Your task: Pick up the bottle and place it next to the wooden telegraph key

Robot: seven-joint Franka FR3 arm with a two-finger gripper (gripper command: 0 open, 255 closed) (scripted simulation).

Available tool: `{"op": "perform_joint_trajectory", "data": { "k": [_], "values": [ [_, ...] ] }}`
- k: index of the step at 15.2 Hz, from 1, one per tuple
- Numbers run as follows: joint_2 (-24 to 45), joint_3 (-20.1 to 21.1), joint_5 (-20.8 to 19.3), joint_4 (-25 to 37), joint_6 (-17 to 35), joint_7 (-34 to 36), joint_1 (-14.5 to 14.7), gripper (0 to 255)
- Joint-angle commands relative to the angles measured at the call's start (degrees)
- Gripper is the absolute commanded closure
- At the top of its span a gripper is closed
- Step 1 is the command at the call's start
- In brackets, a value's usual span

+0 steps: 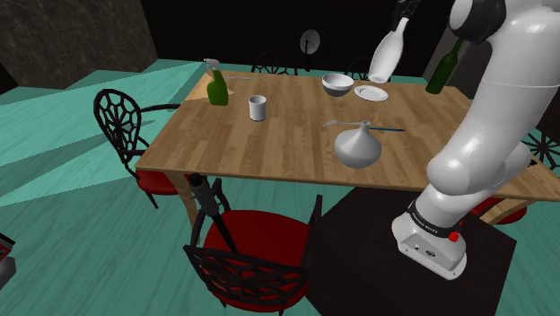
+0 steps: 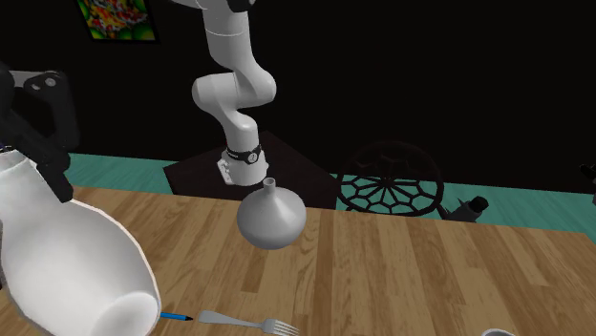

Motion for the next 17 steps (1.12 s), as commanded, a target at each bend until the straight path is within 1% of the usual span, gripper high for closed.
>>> {"op": "perform_joint_trajectory", "data": {
  "k": [1, 6, 10, 14, 17],
  "values": [
    [-1.38, -0.91, -0.22, -0.25, -1.31, -2.28, -1.38, 255],
    [-2.84, -3.11, -0.04, 1.53, -5.10, -7.55, -5.02, 255],
    [-2.50, -5.08, 0.94, 4.92, -8.88, -12.22, -8.66, 255],
    [-0.54, -7.00, 2.99, 10.46, -13.50, -17.29, -13.50, 255],
    [2.34, -8.36, 5.61, 16.66, -17.83, -21.26, -18.38, 255]
  ]
}}
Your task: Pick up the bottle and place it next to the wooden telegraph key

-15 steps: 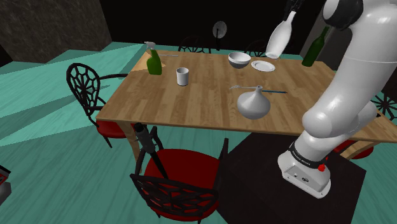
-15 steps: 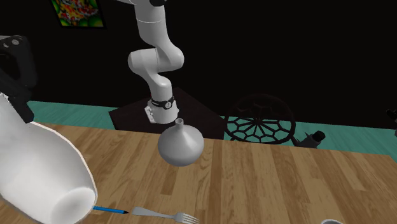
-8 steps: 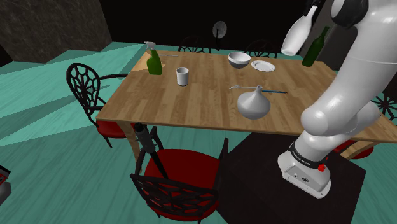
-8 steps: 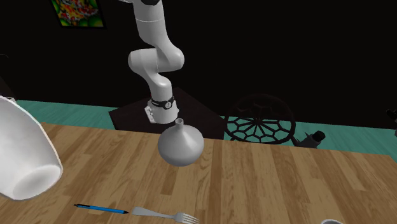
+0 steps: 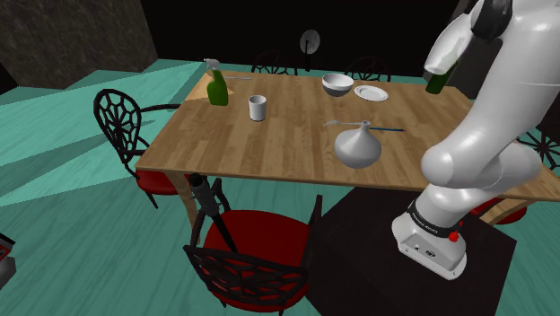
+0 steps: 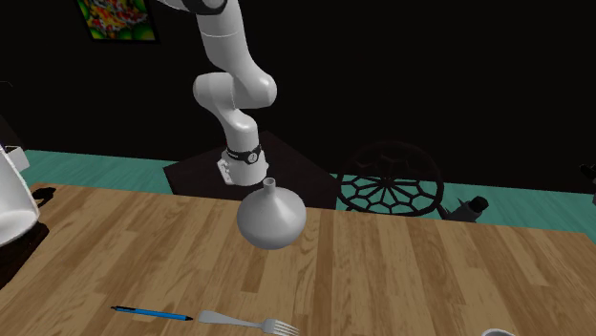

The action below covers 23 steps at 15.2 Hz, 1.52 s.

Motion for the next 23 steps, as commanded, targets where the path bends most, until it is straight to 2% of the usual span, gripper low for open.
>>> {"op": "perform_joint_trajectory", "data": {
  "k": [1, 3, 4, 7, 11, 16, 23],
  "values": [
    [2.80, -0.82, 2.43, 5.68, -3.67, -2.65, -3.92, 255],
    [6.27, -1.24, 5.48, 12.55, -7.76, -5.10, -9.04, 255],
    [9.95, -1.04, 8.66, 19.87, -11.70, -6.39, -14.19, 255],
    [4.56, -1.71, 4.16, 8.25, -5.34, -6.95, -8.70, 255],
    [0.25, -1.99, 0.78, -1.45, 0.55, -6.88, -4.73, 255],
    [-3.51, -1.77, -2.03, -10.46, 6.50, -6.51, -1.90, 255],
    [-7.06, -1.32, -4.50, -20.28, 13.54, -6.06, 0.28, 255]
  ]
}}
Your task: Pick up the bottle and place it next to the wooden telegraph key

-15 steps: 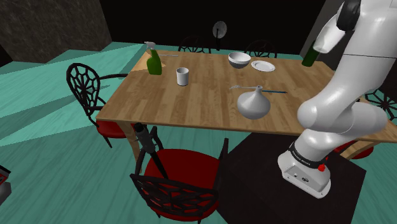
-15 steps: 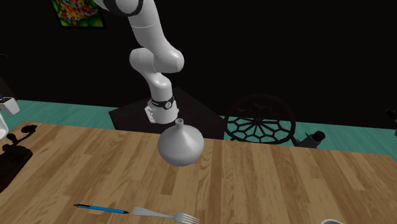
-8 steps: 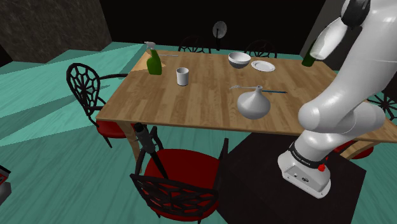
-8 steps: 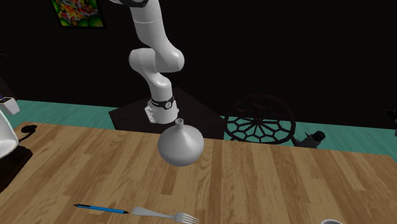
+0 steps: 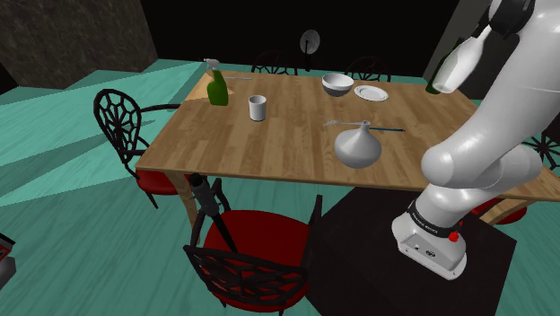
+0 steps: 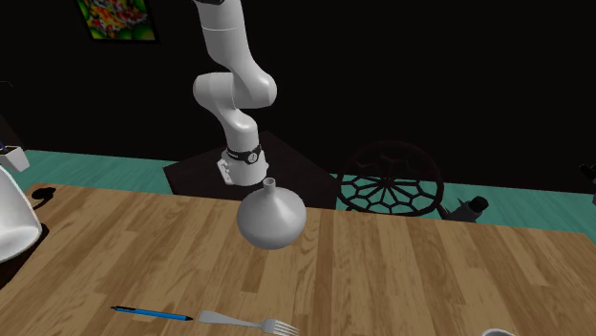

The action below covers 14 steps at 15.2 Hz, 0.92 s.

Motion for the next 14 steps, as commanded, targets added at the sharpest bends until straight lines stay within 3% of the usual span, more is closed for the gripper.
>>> {"op": "perform_joint_trajectory", "data": {
  "k": [1, 14],
  "values": [
    [-0.86, 0.14, -0.58, -2.74, 2.13, 0.11, 0.50, 255],
    [-3.86, 0.75, -2.37, -16.12, 13.19, 0.10, 1.97, 255]
  ]
}}
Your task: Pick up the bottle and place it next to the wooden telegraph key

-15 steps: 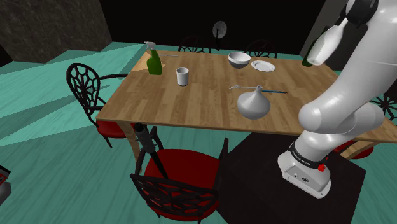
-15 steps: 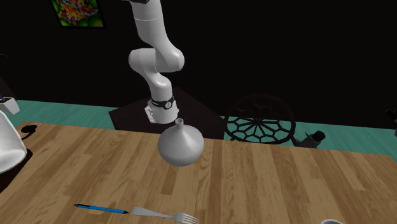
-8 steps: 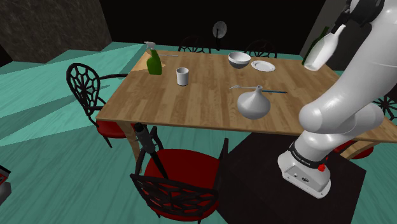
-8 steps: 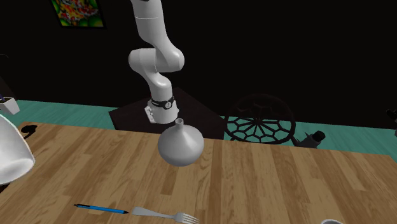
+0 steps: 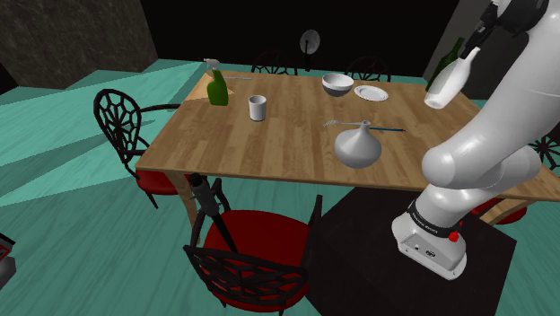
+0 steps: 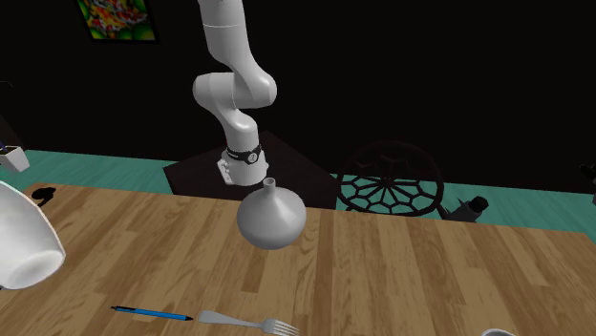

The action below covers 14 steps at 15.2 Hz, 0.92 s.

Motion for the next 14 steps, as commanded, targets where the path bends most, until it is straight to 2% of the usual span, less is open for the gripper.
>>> {"op": "perform_joint_trajectory", "data": {
  "k": [1, 14],
  "values": [
    [0.02, 0.08, 0.06, -1.60, 1.68, -0.09, 0.10, 255],
    [0.29, 0.31, 0.65, -11.32, 11.53, -1.36, 0.36, 255]
  ]
}}
